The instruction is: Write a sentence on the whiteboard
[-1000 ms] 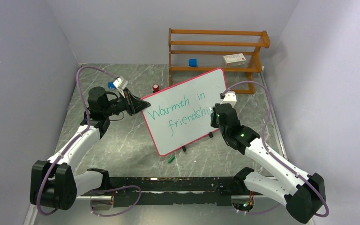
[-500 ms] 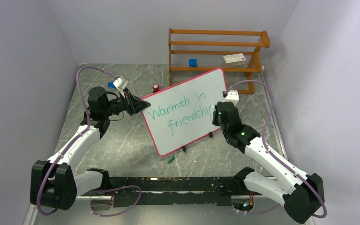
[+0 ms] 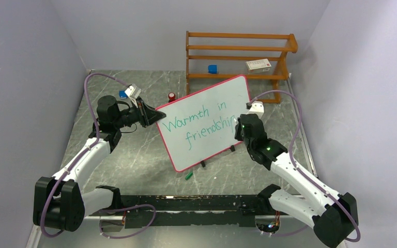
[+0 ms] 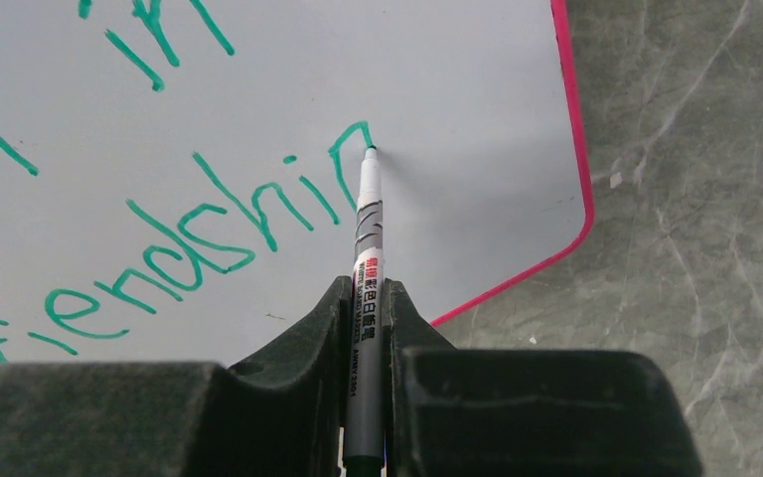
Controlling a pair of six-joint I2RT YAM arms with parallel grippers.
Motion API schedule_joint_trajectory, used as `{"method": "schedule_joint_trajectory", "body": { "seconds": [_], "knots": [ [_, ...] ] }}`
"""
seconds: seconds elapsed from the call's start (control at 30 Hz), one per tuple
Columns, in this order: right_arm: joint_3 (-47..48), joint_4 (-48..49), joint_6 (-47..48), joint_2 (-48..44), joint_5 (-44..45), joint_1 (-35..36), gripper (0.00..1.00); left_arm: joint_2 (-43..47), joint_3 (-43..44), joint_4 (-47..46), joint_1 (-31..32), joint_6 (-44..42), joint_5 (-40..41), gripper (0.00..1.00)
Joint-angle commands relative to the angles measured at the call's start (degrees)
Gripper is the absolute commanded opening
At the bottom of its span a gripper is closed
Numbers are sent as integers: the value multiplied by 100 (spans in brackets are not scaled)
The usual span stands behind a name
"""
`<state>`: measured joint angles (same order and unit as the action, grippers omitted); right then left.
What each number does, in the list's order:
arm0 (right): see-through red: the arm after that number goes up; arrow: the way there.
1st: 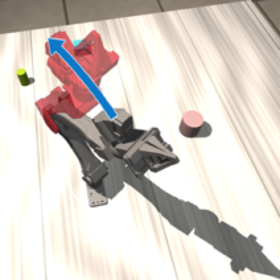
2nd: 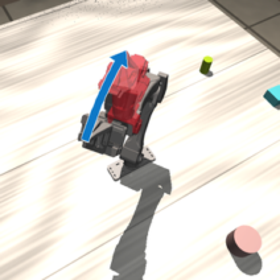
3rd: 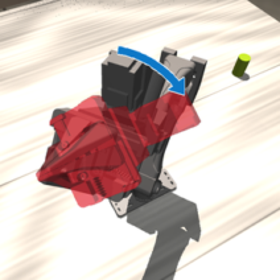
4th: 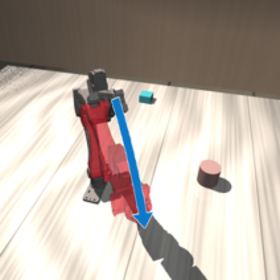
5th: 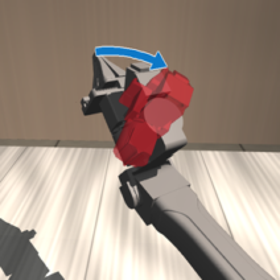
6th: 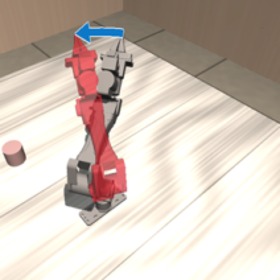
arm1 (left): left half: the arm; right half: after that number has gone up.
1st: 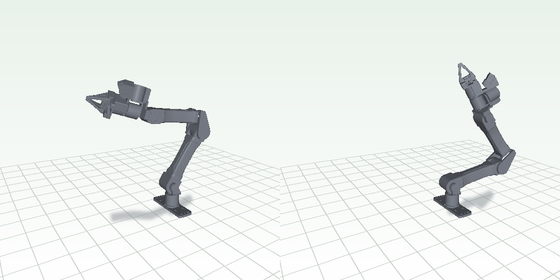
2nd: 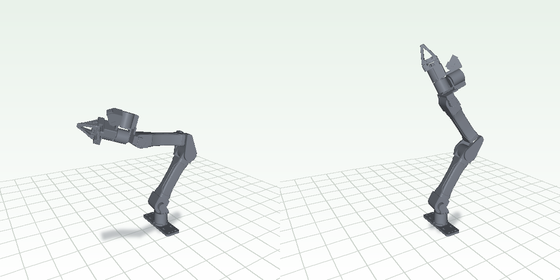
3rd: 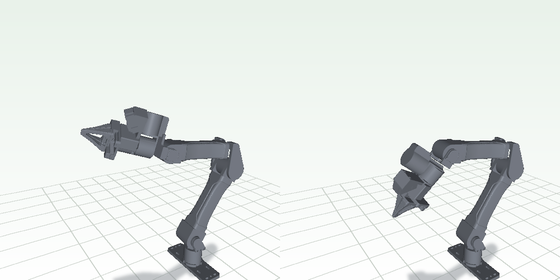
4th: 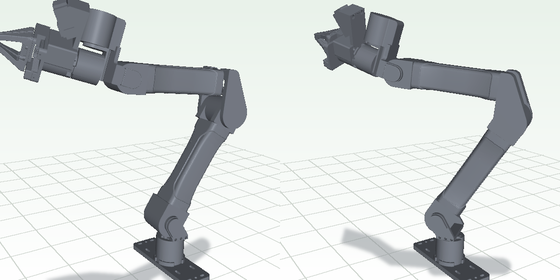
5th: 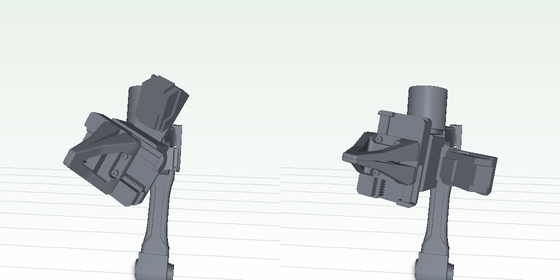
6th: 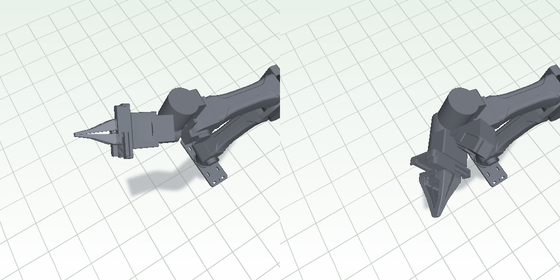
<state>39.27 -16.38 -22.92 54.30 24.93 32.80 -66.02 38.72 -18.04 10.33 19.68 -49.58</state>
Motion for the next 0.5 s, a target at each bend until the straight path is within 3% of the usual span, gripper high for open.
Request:
{"method": "schedule_joint_trajectory", "body": {
  "seconds": [0.0, 0.47],
  "knots": [
    [-167, -194, -128, -42, -256, -43, 0, -198, -163, 773, 13, -765, 343, 5],
    [-241, -310, -187, -183, -628, -39, 0, -201, -163, 758, 14, -748, 339, 5]
  ]
}}
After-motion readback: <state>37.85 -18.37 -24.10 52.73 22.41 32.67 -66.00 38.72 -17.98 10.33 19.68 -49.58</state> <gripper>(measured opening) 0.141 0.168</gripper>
